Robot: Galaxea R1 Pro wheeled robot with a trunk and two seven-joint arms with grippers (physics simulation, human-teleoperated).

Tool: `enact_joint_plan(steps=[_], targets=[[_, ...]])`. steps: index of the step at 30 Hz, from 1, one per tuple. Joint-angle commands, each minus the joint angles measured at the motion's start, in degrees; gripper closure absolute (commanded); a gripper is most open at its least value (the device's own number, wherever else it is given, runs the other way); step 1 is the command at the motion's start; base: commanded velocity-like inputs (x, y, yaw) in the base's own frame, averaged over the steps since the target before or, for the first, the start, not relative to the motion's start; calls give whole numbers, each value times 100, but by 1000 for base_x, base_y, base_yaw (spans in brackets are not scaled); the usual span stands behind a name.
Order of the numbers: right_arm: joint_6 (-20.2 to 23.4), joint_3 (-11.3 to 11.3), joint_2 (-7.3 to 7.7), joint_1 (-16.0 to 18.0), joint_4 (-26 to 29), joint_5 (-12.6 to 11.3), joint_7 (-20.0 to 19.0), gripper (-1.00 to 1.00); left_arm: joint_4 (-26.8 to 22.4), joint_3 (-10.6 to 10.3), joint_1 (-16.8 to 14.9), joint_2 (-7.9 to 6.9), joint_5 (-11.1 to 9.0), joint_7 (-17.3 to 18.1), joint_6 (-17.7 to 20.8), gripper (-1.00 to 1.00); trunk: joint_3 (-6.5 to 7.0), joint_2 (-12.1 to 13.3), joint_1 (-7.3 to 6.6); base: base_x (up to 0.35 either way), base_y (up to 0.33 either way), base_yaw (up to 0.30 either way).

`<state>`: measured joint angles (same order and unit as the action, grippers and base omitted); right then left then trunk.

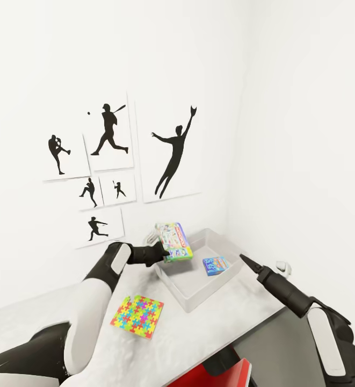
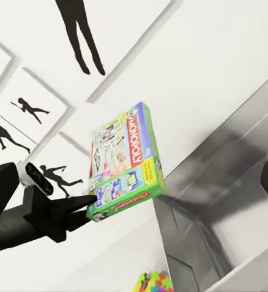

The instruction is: Put all the toys in the child's room - the three board games (two on the bed and one on the table), the two jigsaw puzzles on the table, and the tennis ball on the table - inside the toy box on the table in the child's room.

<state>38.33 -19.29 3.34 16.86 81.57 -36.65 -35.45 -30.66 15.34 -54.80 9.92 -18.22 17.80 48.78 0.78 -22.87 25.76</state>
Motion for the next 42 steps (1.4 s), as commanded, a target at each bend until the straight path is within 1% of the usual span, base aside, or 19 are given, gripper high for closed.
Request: enact_joint_plan(steps=[1, 2, 6, 14, 19, 23, 25, 27, 28, 31, 32, 35, 42], targets=[[39, -30, 0, -5, 2, -26, -40, -100, 67, 50, -4, 8, -71, -37, -32, 100, -2, -5, 2, 0, 0, 0], [38, -93, 0, -16, 4, -26, -94, -100, 197, 49, -4, 8, -165, -167, -175, 100, -2, -5, 2, 0, 0, 0], [35, -279, 0, -30, 7, -26, -224, -100, 523, 48, -5, 8, -315, -496, -571, 100, -2, -5, 2, 0, 0, 0], [19, -337, -9, -34, 4, -23, -329, -100, 952, 35, -10, 8, -353, -598, -1019, 100, -3, -5, 2, 0, 0, 0], [17, -340, -9, -34, -6, -28, -331, -100, 1020, 31, -12, 8, -357, -563, -1049, 100, -24, -5, 2, 0, 0, 0], [20, -346, -9, -34, -14, -32, -331, -100, 998, 26, -12, 8, -385, -546, -1013, 100, -58, -5, 2, 0, 0, 0], [25, -350, -9, -34, -16, -33, -333, -100, 972, 24, -13, 8, -489, -543, -933, 100, -76, -5, 2, 0, 0, 0], [31, -354, -9, -34, -12, -34, -335, -100, 839, 23, -13, 8, -632, -541, -751, 100, -95, -5, 2, 0, 0, 0], [31, -354, -9, -34, -12, -34, -336, -100, 783, 22, -13, 8, -664, -541, -689, 100, -104, -5, 2, 0, 0, 0], [37, -356, -6, -34, -10, -40, -339, -100, 470, 22, -17, 8, -754, -541, -324, 100, -132, -5, 2, 0, 0, 0], [39, -356, -4, -34, -10, -41, -339, -100, 367, 22, -16, 8, -771, -540, -200, 100, -141, -5, 2, 0, 0, 0], [42, -356, -2, -34, -8, -43, -343, -100, 209, 17, -24, 8, -795, -549, 3, 100, -169, -5, 2, 0, 0, 0], [56, -366, -1, -34, 7, -71, -348, -100, 119, 13, -190, 8, -806, -557, 305, 100, -235, -5, 2, 0, 0, 0]])
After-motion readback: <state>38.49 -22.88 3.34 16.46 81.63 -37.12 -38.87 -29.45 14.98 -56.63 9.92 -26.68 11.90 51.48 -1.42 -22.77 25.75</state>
